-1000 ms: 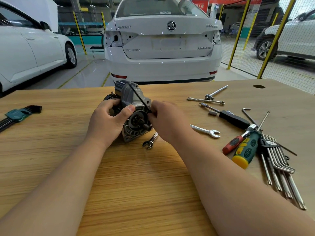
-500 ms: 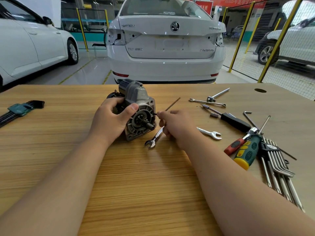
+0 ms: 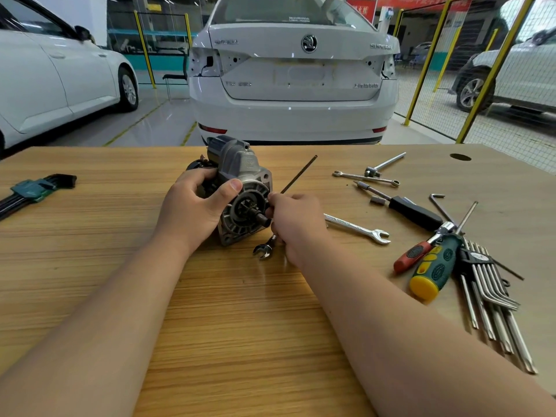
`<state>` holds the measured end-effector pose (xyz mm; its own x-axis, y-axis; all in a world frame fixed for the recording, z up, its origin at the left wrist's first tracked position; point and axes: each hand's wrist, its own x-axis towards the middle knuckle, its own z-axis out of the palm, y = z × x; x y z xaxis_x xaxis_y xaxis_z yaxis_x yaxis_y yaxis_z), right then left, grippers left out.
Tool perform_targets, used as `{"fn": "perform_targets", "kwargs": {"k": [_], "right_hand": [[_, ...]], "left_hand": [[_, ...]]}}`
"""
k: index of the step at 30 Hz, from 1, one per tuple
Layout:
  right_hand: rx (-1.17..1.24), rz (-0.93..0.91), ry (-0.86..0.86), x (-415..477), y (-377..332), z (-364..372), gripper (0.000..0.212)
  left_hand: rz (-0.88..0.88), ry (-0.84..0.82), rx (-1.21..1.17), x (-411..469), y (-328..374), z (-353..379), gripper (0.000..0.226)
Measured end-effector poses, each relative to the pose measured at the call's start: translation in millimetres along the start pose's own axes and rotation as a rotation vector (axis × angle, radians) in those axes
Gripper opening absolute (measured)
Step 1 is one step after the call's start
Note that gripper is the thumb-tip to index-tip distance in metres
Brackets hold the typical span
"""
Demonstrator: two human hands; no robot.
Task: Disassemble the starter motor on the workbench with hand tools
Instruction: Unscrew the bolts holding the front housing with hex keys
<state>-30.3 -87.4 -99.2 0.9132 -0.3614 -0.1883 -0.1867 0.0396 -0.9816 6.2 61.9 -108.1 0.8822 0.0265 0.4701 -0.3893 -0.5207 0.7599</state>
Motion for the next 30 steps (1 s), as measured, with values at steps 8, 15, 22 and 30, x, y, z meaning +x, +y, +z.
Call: {"fn": "perform_targets", "kwargs": {"k": [8,15,22,30], "right_hand": [[0.067,0.132,-0.189,9,-7,-12,0.016],[-0.655,-0.524,-0.061,10,-10,-17,0.018],[-1.138,-0.950,0.050,9,-13,-20,0.016],[-0.239,-0.219,-0.085,9,-8,-24,0.013]], "left_hand": [[-0.019,-0.002,-0.006,0,0,0,0.055],[-0.023,-0.003,-0.019,0,0,0,0.054],[-0.018,-0.024,0.002,1,-1,0,0.056],[-0.006,-0.019,-0.005,0,1,-1,0.053]]}}
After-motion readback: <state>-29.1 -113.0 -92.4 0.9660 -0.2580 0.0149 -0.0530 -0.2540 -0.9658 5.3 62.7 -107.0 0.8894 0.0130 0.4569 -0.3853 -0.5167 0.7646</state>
